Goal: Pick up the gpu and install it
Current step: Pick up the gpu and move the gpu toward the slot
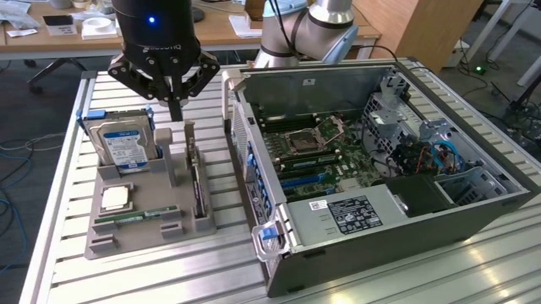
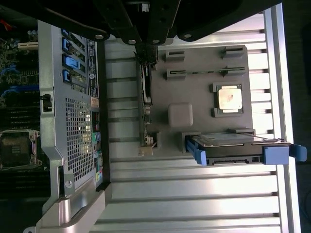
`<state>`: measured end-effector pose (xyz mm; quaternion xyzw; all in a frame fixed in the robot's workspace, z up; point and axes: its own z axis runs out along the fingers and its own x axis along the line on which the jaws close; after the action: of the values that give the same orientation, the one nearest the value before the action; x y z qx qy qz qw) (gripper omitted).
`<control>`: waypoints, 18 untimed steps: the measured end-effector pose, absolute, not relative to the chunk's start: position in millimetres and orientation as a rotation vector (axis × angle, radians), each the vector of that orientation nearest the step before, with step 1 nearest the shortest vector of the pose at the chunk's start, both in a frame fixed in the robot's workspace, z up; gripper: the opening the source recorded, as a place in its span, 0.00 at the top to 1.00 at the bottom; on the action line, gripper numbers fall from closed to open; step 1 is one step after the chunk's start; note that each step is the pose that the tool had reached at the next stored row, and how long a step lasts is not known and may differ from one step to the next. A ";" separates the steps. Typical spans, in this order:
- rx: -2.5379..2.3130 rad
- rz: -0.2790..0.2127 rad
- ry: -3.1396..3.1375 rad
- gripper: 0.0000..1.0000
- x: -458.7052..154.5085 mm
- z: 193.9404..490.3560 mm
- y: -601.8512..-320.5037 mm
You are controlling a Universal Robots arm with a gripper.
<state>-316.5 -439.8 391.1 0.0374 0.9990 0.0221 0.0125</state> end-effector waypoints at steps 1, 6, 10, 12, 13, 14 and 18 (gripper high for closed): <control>0.117 0.069 3.114 0.89 -316.5 391.1 -439.8; 0.117 0.069 3.114 0.89 -316.4 391.1 -439.8; 0.117 0.069 3.114 0.71 -316.5 391.1 -439.8; 0.117 0.069 3.114 0.64 -316.4 391.1 -439.8; 0.117 0.069 3.114 0.64 -316.4 391.1 -439.8; 0.117 0.069 3.114 0.64 -316.5 391.1 -439.8; 0.117 0.069 3.114 0.64 -316.5 386.8 -439.8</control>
<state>-316.5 -439.8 386.8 0.0374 0.9990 0.0221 0.0125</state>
